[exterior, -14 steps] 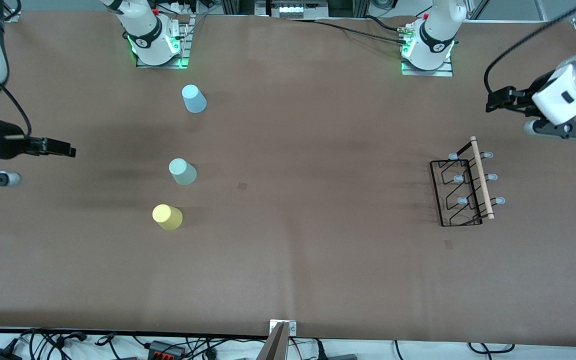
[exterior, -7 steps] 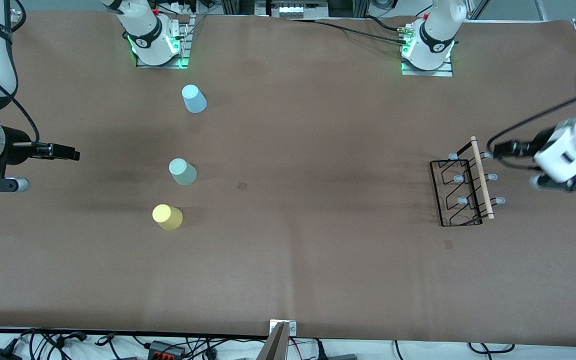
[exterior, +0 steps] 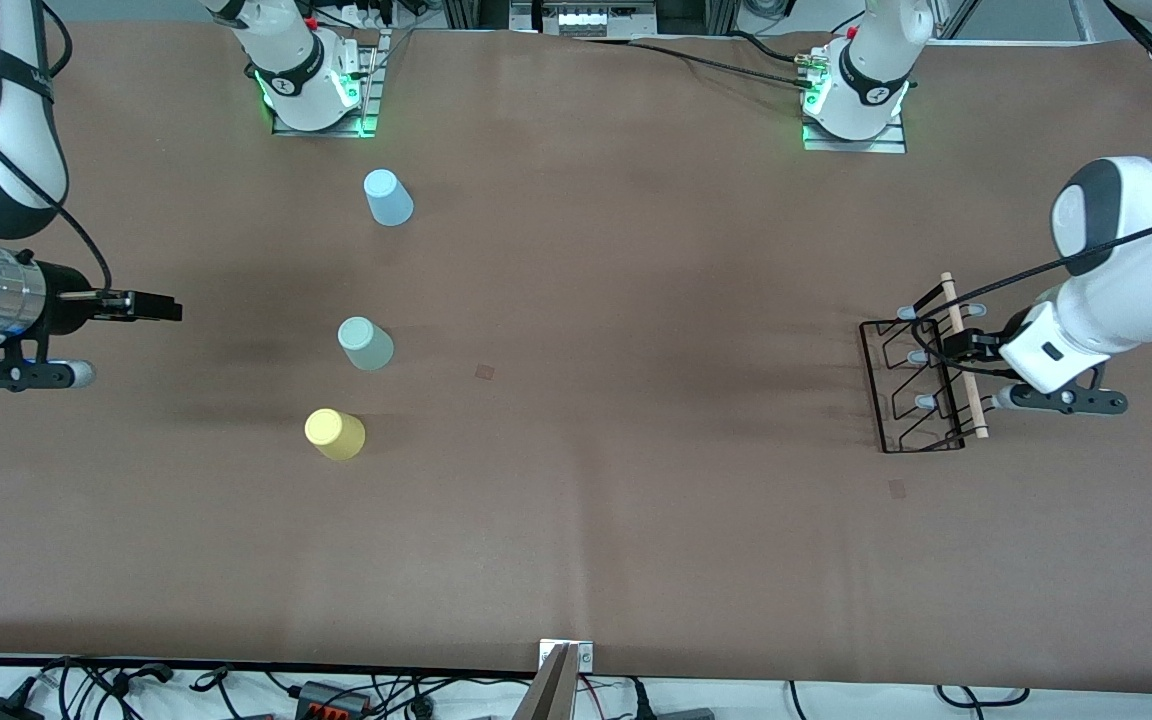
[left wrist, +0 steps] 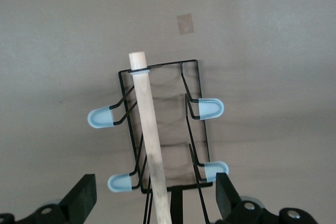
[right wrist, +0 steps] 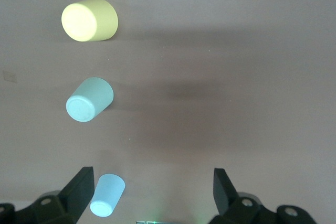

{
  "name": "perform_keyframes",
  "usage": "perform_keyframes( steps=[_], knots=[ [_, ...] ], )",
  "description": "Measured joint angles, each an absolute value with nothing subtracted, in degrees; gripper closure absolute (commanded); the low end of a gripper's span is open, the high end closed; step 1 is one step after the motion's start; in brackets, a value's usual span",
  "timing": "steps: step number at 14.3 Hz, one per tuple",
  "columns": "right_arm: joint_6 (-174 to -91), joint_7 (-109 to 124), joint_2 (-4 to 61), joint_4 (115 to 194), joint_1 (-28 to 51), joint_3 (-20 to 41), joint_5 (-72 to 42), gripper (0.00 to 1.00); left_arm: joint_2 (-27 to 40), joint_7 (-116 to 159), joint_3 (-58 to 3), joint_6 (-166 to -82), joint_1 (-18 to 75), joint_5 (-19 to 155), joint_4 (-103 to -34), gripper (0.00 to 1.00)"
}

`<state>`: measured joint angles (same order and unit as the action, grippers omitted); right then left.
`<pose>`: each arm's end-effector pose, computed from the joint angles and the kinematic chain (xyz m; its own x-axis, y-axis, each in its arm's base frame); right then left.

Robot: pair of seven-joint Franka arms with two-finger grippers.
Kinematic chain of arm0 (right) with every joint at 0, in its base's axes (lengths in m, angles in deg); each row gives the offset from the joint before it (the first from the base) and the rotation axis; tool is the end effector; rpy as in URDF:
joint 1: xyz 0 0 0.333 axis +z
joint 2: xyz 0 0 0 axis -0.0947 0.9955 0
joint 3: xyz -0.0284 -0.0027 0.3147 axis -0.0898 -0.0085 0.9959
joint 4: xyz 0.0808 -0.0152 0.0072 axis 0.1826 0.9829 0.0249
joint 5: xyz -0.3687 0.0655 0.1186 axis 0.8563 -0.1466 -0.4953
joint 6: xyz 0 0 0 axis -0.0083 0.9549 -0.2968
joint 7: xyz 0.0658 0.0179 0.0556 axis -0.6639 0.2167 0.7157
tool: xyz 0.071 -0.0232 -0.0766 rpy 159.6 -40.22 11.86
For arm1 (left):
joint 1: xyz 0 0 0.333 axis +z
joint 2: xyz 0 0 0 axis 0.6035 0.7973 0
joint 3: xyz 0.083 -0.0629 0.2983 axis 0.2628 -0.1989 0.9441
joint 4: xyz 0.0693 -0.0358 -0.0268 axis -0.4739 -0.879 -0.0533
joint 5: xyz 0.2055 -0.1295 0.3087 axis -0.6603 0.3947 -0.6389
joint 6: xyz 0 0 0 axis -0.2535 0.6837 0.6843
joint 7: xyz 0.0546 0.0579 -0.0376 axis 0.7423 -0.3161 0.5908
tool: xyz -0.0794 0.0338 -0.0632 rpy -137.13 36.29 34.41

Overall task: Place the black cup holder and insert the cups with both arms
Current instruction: 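Slide the holder with the left gripper while the right gripper grips the cup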

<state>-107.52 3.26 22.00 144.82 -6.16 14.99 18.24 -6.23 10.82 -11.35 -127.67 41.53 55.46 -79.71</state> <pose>0.6170 -0.0115 0.4558 0.9607 -0.0215 -0.2768 -0.0379 -0.9978 -0.0538 0.5972 0.0281 0.3646 0.9960 -0.0648 -0.0616 -0.0671 -0.9971 -0.0366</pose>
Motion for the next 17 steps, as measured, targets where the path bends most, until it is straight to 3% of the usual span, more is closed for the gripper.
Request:
perform_keyframes(
  steps=[1, 3, 5, 8, 11, 17],
  knots=[
    [-109.73, 1.38, 21.79, 146.36, -5.43, 15.02, 18.21, 0.0, -6.49, 10.83, -11.35, -130.14, 41.7, 55.46, -81.78, 0.06],
    [-116.4, -2.89, 21.41, 150.85, -2.9, 15.14, 18.16, 0.0, -7.02, 10.85, -11.34, -134.28, 42.09, 55.46, -85.87, 0.24],
    [-124.05, -8.15, 20.91, 156.16, 0.04, 15.26, 18.15, 0.0, -7.59, 10.86, -11.34, -136.36, 42.48, 55.46, -88.47, 0.58],
    [-133.83, -15.6, 19.13, 164.39, 4.24, 15.31, 18.16, 0.0, -8.13, 10.92, -11.34, -136.52, 42.63, 55.45, -89.08, 0.91],
    [-143.6, -21.32, 17.19, 171.76, 6.58, 15.33, 18.16, 0.0, -8.42, 11.25, -11.43, -136.45, 42.62, 55.44, -89.13, 0.99],
    [-161.11, -29.23, 16.78, 182.71, 10.52, 16.05, 18.2, 0.0, -9.03, 11.46, -12.03, -128.78, 42.37, 55.44, -84.35, 0.99]
  ],
)
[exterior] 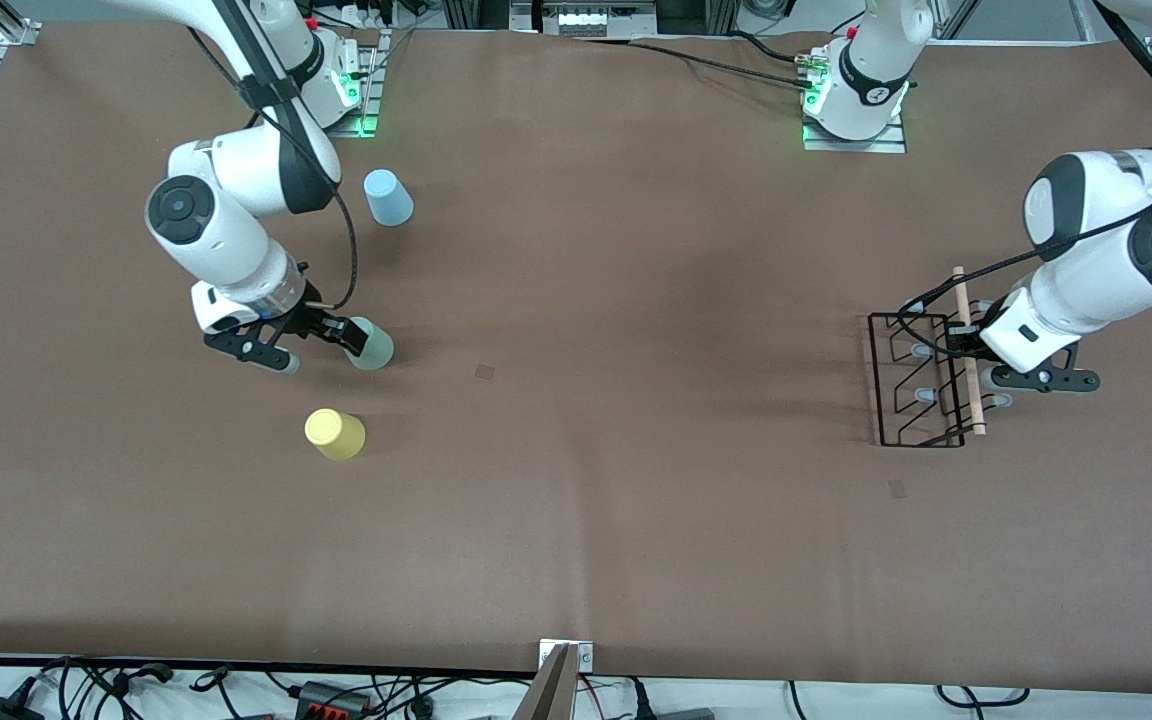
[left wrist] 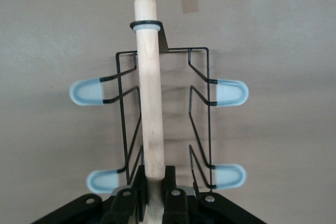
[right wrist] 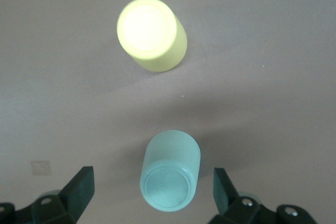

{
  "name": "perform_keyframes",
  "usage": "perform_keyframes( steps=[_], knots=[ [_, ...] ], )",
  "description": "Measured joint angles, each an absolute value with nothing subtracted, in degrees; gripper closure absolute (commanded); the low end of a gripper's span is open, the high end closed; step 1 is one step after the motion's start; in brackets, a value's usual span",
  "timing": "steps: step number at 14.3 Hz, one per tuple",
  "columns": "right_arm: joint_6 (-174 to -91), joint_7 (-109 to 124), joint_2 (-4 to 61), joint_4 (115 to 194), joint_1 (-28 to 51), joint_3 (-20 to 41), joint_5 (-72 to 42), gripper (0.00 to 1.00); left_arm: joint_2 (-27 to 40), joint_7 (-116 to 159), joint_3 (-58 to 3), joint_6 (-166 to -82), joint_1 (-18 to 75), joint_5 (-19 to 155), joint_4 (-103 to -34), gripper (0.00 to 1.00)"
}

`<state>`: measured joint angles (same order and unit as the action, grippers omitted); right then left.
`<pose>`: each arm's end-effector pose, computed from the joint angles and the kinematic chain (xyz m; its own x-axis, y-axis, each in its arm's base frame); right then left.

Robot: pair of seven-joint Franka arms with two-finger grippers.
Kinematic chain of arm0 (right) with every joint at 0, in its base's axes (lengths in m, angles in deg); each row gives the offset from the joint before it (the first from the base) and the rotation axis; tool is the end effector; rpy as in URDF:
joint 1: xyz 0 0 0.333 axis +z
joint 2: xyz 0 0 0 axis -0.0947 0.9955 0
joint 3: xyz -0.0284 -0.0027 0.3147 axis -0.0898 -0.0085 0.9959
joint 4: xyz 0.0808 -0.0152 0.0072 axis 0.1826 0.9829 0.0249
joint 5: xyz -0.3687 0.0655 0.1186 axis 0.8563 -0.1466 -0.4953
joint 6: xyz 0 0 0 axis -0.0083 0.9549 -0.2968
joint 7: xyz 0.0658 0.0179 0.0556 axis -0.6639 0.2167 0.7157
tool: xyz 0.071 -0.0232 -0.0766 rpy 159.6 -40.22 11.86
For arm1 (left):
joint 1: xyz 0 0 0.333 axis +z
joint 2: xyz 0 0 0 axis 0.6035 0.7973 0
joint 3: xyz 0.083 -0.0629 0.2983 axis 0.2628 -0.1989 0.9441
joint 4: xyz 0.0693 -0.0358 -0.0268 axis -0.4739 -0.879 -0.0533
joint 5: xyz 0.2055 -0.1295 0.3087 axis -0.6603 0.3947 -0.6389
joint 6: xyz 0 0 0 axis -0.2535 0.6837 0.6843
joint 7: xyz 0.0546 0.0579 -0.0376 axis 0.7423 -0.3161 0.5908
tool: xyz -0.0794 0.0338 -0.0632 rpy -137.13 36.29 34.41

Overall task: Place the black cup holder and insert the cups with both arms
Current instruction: 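Slide the holder with the left gripper while the right gripper grips the cup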

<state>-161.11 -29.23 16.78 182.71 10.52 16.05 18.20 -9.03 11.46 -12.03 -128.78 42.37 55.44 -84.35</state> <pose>0.5339 0.1525 0.2910 0.9456 -0.3216 0.0497 -0.3174 -0.9451 -0.0772 0.5766 0.0286 0.3590 0.9959 -0.0523 -0.0737 -0.0551 -0.9979 -0.0352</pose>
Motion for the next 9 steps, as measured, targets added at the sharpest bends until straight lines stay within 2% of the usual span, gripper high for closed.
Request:
perform_keyframes(
  steps=[4, 9],
  knots=[
    [-163.02, -29.23, 16.9, 185.24, 10.51, 16.02, 18.2, 0.0, -9.66, 13.04, -18.43, -123.4, 41.88, 55.44, -75.88, 0.99],
    [-164.96, -29.18, 18.66, 185.4, 10.73, 16.16, 21.88, 0.0, -8.57, 22.58, -29.47, -123.3, 40.21, 55.45, -71.89, 0.99]
  ],
)
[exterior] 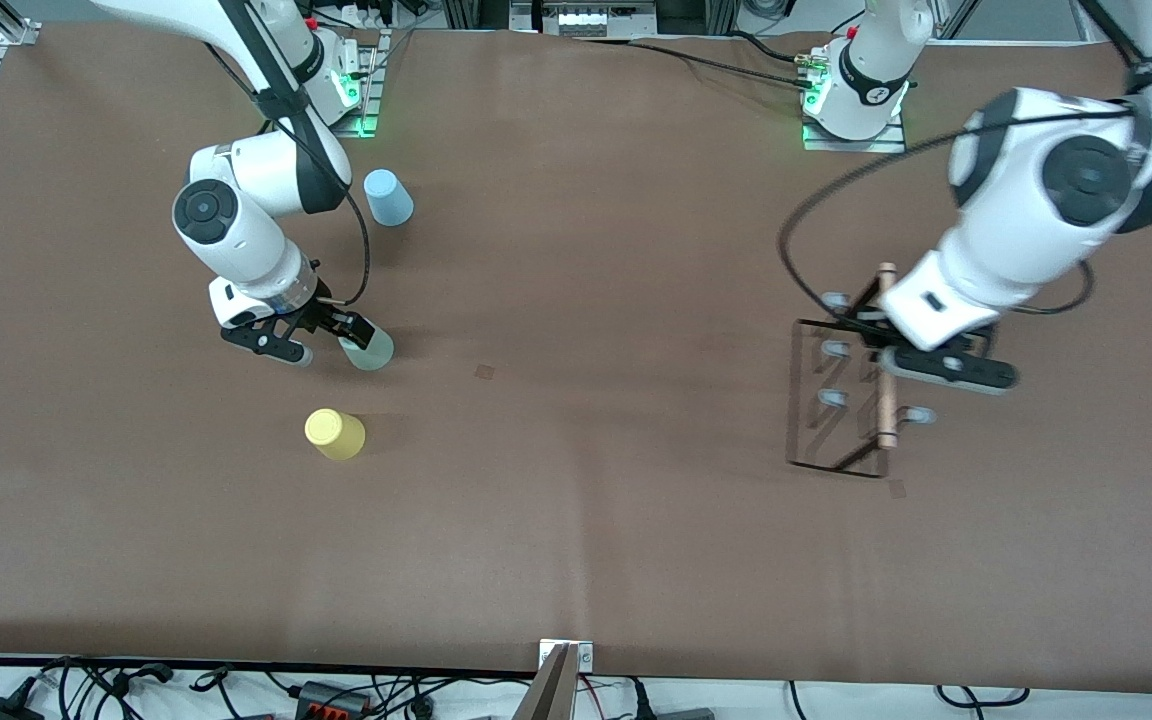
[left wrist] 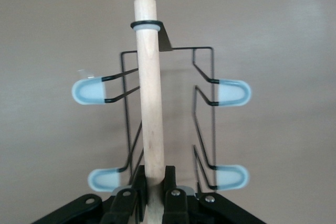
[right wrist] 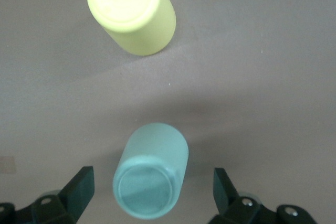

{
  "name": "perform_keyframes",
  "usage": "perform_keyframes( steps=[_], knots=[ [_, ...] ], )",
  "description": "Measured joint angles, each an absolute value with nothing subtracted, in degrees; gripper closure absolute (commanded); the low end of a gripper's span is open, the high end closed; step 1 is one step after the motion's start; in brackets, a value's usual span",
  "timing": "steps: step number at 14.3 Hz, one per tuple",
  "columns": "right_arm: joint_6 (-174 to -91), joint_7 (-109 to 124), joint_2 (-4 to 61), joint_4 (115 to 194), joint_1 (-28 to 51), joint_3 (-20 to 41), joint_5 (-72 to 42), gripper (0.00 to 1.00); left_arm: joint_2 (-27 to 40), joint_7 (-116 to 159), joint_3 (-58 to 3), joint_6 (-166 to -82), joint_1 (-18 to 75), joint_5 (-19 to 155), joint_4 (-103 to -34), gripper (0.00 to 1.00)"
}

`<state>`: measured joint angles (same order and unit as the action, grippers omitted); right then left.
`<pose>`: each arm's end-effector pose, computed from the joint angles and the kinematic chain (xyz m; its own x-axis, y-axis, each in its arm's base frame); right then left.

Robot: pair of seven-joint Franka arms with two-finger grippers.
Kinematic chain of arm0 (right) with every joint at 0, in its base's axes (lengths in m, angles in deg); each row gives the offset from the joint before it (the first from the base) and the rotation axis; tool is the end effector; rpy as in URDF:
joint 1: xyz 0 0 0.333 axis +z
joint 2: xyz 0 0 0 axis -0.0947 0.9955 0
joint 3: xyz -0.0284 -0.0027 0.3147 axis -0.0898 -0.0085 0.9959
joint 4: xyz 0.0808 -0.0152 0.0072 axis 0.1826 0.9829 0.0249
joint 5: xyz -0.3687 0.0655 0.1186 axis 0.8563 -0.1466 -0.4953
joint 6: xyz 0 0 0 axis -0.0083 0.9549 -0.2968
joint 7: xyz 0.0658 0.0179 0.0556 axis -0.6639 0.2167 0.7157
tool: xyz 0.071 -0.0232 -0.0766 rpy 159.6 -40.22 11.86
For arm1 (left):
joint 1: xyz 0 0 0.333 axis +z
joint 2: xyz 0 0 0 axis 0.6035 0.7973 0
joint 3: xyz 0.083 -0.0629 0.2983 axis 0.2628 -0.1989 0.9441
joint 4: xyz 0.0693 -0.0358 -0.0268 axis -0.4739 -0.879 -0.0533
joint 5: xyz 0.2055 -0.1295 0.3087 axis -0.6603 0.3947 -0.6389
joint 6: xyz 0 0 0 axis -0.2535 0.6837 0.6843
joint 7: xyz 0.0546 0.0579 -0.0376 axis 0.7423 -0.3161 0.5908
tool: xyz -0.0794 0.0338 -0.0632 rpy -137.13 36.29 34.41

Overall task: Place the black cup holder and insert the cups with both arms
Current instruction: 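Slide the holder with the left gripper while the right gripper grips the cup, then open the left gripper and withdraw while the right gripper lifts the cup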

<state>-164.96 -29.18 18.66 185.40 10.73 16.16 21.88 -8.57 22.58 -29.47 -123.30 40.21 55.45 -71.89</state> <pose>0.5219 0.1528 0.2607 0.9619 -0.2664 0.0618 -0.2646 -0.9637 -0.0359 0.5926 -0.1670 0.4524 0.9813 -0.1849 0.0531 -0.1859 -0.9824 0.0162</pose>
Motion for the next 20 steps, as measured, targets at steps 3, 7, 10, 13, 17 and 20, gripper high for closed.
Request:
perform_keyframes(
  steps=[3, 7, 10, 13, 17, 20],
  knots=[
    [-167.18, -29.18, 20.2, 185.41, 11.28, 16.39, 24.76, 0.0, -5.66, 32.86, -32.58, -123.93, 35.98, 55.44, -69.35, 0.99],
    [-167.35, -29.18, 20.67, 185.47, 11.62, 17.38, 25.05, 0.0, 0.58, 46.12, -32.8, -124.15, 25.93, 54.33, -64.25, 0.99],
    [-167.35, -29.18, 21.56, 185.65, 11.66, 17.39, 25.08, 0.0, 5.89, 53.53, -32.81, -124.3, 20.77, 54.28, -60.15, 0.99],
    [-167.37, -29.18, 22.59, 185.66, 11.68, 17.39, 25.09, 0.0, 10.89, 56.8, -32.69, -124.48, 17.11, 53.28, -56.69, 0.99],
    [-167.48, -29.18, 22.79, 185.66, 11.71, 17.39, 25.1, 0.06, 14.29, 63.95, -32.7, -124.5, 13.76, 47.14, -55.28, 0.99],
    [-167.6, -29.15, 22.78, 185.64, 11.71, 17.39, 25.1, 0.77, 14.61, 64.82, -32.63, -124.5, 13.33, 46.88, -55.06, 0.99]
  ],
)
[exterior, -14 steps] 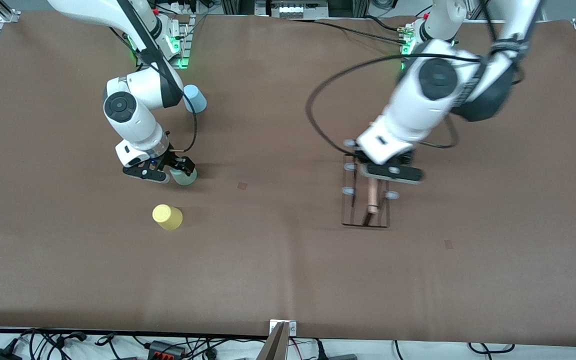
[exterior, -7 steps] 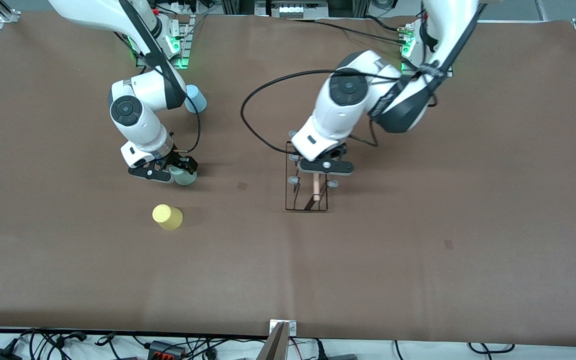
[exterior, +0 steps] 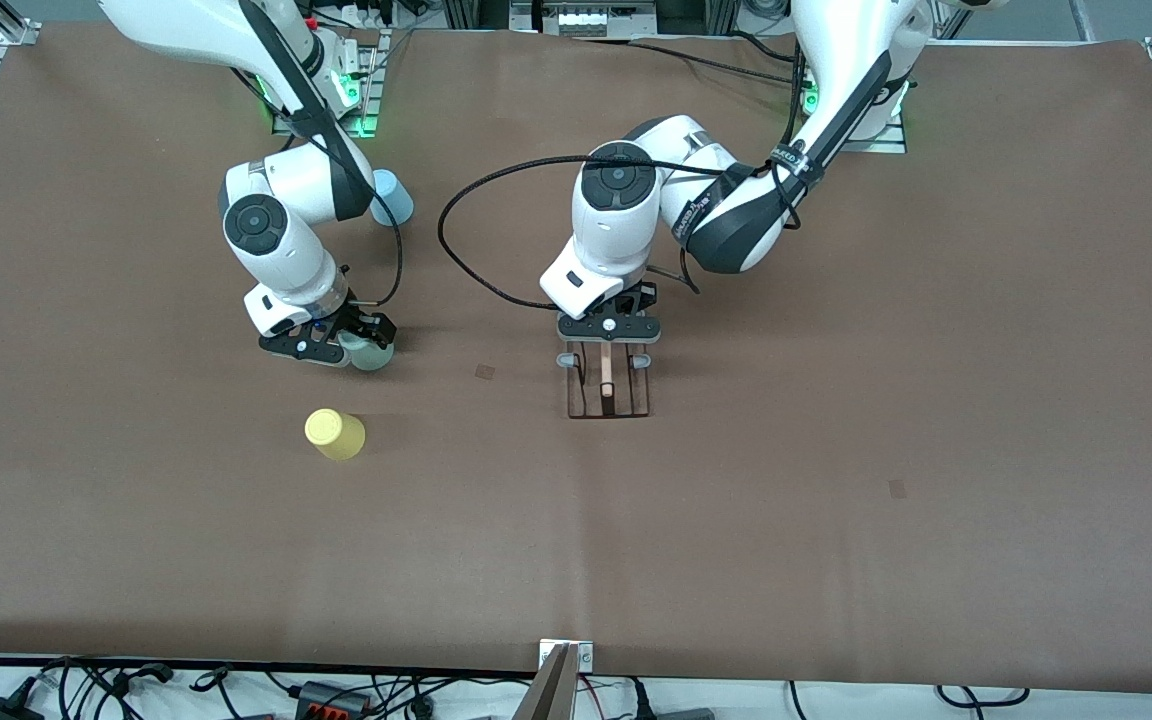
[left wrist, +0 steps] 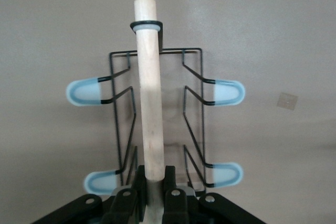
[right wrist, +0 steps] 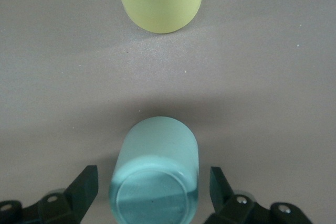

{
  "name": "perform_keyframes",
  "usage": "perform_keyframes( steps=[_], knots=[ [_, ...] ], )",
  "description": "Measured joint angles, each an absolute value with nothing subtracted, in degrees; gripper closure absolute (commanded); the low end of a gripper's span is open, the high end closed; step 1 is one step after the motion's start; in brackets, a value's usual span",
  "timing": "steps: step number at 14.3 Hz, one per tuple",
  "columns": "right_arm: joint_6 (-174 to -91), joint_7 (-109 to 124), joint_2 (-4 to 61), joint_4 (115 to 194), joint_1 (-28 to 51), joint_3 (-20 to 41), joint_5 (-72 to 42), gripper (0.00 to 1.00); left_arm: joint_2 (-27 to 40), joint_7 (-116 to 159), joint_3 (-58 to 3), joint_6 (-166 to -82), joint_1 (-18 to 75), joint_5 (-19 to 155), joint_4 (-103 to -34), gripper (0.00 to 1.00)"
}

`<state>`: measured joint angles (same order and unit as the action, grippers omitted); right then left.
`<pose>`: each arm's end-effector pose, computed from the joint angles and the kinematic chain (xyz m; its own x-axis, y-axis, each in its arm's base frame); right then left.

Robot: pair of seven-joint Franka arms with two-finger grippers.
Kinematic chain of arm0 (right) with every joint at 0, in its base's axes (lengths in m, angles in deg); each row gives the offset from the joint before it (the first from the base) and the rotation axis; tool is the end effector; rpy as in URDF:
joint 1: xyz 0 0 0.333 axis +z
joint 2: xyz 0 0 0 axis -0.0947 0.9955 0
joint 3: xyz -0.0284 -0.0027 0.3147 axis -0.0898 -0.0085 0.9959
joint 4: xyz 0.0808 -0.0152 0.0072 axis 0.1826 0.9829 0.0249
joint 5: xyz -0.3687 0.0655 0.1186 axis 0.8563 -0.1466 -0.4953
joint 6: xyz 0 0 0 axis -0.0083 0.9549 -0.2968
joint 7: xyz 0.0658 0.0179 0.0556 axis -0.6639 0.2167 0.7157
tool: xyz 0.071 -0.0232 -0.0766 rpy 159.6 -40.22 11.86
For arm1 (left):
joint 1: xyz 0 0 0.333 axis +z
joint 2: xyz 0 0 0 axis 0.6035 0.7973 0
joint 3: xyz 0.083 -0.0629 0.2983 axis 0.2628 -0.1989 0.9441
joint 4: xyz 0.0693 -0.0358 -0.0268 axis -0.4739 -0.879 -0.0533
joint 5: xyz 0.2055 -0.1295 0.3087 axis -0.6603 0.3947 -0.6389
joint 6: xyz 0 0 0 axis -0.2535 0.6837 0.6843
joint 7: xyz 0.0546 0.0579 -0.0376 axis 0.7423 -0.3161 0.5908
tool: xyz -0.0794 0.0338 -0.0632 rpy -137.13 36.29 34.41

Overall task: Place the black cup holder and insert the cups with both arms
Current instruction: 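Open the left gripper and withdraw while the right gripper lifts the cup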

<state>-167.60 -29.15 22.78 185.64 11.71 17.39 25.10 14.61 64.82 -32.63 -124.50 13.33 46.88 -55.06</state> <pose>0.5119 0.1732 0.2244 0.9822 -0.1816 0.0482 -0.1818 -0.9833 -0.0004 0.5184 -0.4731 0.3426 0.9996 0.0094 -0.0254 0.0101 -0.9996 0.0272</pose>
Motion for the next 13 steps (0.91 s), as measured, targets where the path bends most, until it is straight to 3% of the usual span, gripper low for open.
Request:
perform_keyframes(
  steps=[2, 5, 6, 7, 8, 10, 13],
  knots=[
    [-167.64, -27.38, 22.69, 185.24, 11.69, 17.37, 25.22, 0.87, 14.75, 64.85, -32.55, -124.5, 13.33, 46.88, -54.94, 0.99],
    [-165.2, -25.52, 22.02, 183.71, 11.66, 17.34, 25.23, 0.94, 15.15, 64.86, -32.55, -124.5, 13.15, 46.88, -54.81, 0.93],
    [-162.07, -25.34, 21.46, 182.48, 11.66, 17.36, 25.27, 0.95, 15.23, 64.86, -32.55, -124.5, 12.99, 46.85, -54.81, 0.65],
    [-157.81, -25.13, 20.65, 180.69, 11.65, 17.54, 25.29, 0.95, 15.27, 64.85, -32.56, -124.5, 12.85, 46.76, -54.81, 0.18],
    [-153.3, -25.03, 19.67, 178.59, 11.65, 17.94, 25.29, 0.95, 15.27, 64.85, -32.56, -124.52, 12.77, 46.62, -54.75, 0.02],
    [-145.16, -25.03, 17.03, 174.96, 11.63, 19.0, 25.28, 0.95, 15.24, 64.85, -32.55, -124.52, 12.79, 45.96, -54.11, 0.0],
    [-141.51, -25.35, 13.29, 174.07, 11.45, 20.38, 25.21, 0.95, 14.08, 64.45, -32.47, -124.08, 13.8, 44.21, -52.41, 0.0]
  ],
)
